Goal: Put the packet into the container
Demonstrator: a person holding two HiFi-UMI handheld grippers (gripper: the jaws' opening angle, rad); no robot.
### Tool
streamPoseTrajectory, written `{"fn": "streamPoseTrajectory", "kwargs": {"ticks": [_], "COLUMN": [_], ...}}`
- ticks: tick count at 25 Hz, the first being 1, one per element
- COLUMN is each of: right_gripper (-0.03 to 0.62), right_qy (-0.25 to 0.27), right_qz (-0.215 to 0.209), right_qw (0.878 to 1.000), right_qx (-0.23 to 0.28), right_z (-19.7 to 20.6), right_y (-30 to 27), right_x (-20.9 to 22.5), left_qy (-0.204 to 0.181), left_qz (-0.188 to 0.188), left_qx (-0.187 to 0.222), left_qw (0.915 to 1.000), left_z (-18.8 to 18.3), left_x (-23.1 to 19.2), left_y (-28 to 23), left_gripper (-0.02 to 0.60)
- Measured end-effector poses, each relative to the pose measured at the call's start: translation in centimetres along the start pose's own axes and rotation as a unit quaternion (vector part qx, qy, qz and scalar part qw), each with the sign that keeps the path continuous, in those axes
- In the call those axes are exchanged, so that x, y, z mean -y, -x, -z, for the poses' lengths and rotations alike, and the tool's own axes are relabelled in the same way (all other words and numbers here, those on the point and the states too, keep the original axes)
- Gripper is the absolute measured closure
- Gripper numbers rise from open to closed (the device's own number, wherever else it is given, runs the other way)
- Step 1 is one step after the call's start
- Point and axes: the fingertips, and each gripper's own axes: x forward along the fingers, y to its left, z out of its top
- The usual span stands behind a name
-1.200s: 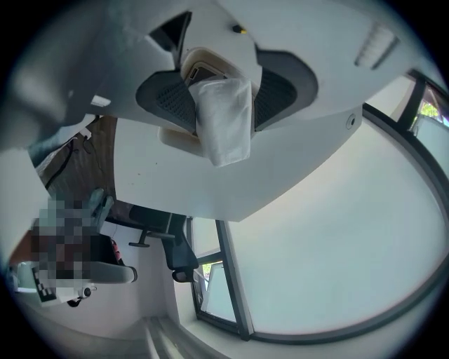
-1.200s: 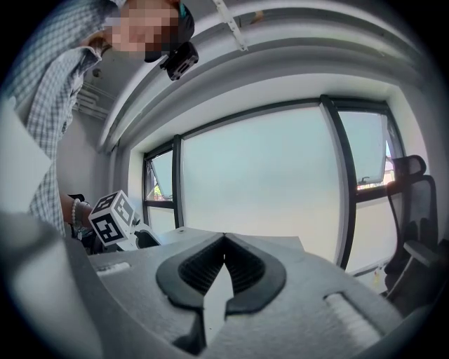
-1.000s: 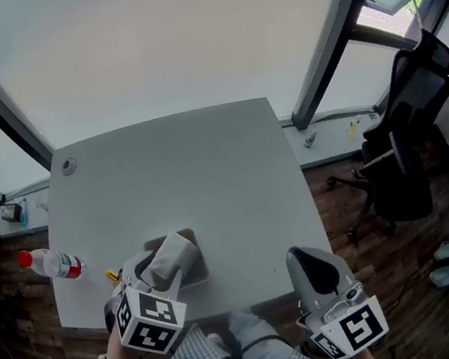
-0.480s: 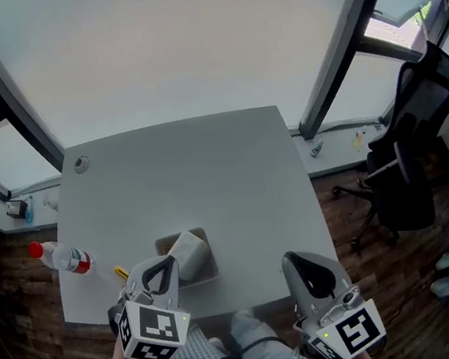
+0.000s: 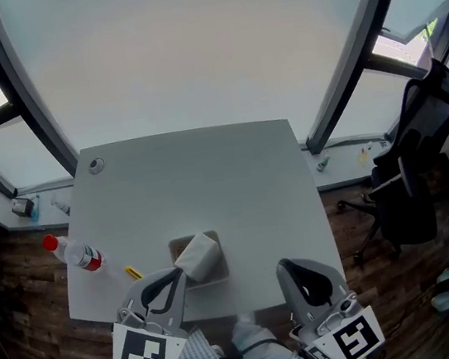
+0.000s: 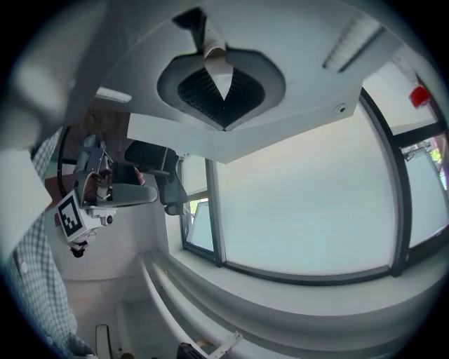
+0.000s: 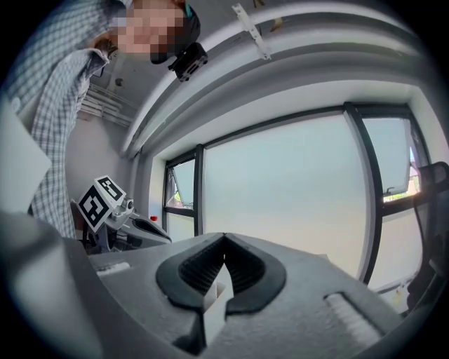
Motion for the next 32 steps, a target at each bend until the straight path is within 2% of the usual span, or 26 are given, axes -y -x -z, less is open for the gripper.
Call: {"fn": "streamPoseTrajectory", "kwargs": {"ticks": [4, 7, 11, 23, 32], "right_gripper": [0.593, 0.592, 0.592, 0.592, 0.593], "right_qy": [0.005, 0.007, 0.011, -0.001, 0.023], "right_qz": [-0.013, -0.025, -0.038, -0.073, -0.073], "right_qw": [1.000, 1.000, 0.999, 0.997, 0.997], "right_qx": [0.009, 0.013, 0.015, 0.025, 0.022], "right_z": [-0.7, -1.2, -1.7, -2.5, -2.3], "right_y": [-0.3, -0.5, -0.8, -1.4, -1.2], "right_x": [-1.3, -2.4, -3.7, -6.5, -6.7], "left_qy": [0.036, 0.048, 0.082, 0.095, 0.092], "left_qz": [0.013, 0.015, 0.017, 0.014, 0.030], "left_qx": [0.043, 0.059, 0.076, 0.106, 0.114], "left_qw": [0.9983, 0.9970, 0.9936, 0.9898, 0.9887], "left_z": [-2.5, -3.3, -3.5, -4.4, -4.8], "left_x": [0.6, 0.9, 1.5, 1.9, 2.3], "left_y": [1.5, 2.4, 3.4, 6.0, 6.1], "left_gripper": [0.580, 0.580, 0.580, 0.580, 0.580]}}
